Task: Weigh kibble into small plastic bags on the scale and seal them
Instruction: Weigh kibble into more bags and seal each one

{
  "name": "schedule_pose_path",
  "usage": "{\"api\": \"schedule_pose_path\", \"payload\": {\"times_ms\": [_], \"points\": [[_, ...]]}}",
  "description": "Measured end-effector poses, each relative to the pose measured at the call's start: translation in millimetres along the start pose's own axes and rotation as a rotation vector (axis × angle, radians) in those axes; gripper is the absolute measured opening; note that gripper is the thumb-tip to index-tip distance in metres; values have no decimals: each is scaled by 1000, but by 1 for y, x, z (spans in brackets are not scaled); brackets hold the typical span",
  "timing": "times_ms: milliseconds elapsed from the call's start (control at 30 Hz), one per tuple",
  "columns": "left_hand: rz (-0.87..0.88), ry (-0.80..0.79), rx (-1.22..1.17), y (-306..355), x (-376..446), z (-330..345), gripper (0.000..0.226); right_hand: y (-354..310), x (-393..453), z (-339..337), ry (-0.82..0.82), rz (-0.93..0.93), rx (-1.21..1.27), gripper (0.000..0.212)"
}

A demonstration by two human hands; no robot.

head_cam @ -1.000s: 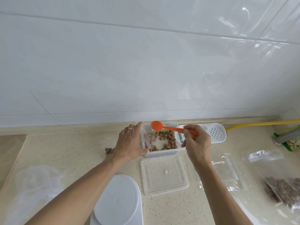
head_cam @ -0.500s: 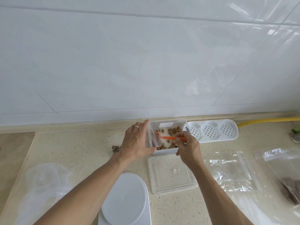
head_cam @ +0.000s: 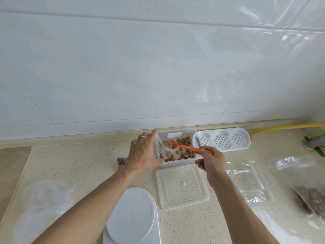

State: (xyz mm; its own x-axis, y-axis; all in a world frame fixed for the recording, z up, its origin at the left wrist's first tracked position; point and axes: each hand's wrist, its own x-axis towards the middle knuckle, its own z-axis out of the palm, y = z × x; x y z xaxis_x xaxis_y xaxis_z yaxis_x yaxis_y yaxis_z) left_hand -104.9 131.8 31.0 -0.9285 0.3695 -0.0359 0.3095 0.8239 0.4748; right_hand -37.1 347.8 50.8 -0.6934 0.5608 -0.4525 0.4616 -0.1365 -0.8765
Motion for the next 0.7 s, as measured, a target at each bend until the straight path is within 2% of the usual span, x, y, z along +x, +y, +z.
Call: {"api": "schedule_pose_path", "payload": {"times_ms": [100, 233, 500, 700], "points": [[-15, -16, 8, 1, 2, -3, 110, -13, 1, -11, 29, -37, 37, 9], [-63, -60, 9, 4, 9, -7, 111, -36, -8, -13, 13, -177, -7, 9], [-106, -94, -37, 13, 14, -15, 111, -52, -46, 15, -223, -744, -624, 12], [-81, -88, -88, 19, -2, -29, 107, -58, -65, 5, -145, -754, -529, 14]]}}
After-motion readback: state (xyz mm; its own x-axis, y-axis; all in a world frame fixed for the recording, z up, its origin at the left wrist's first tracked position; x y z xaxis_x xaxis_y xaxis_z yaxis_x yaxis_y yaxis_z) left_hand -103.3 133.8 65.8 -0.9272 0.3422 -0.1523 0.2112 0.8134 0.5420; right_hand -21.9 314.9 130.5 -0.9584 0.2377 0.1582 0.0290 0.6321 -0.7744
